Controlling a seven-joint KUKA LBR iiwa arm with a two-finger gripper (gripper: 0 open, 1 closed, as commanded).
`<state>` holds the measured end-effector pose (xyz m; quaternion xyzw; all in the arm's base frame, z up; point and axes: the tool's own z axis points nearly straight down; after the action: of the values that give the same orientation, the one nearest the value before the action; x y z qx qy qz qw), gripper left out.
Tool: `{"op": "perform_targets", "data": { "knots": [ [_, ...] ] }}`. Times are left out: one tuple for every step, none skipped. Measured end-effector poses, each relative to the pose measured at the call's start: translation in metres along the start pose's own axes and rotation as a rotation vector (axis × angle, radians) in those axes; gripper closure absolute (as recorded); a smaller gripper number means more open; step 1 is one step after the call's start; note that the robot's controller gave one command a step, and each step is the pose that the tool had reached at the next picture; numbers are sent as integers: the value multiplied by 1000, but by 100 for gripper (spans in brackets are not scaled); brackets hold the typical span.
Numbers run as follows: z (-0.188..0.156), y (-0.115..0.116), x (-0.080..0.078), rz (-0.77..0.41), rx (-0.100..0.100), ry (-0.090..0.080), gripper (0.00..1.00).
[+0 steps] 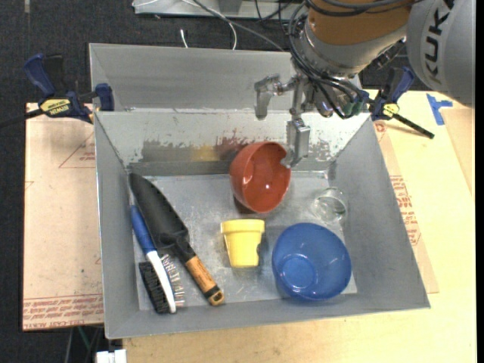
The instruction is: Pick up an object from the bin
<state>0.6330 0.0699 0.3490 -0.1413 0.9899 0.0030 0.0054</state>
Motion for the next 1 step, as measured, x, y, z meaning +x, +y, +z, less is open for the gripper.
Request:
{"op": "perform_targets", "data": {
  "knots": [
    [4, -11, 1, -52, 2, -9, 0]
  ]
}}
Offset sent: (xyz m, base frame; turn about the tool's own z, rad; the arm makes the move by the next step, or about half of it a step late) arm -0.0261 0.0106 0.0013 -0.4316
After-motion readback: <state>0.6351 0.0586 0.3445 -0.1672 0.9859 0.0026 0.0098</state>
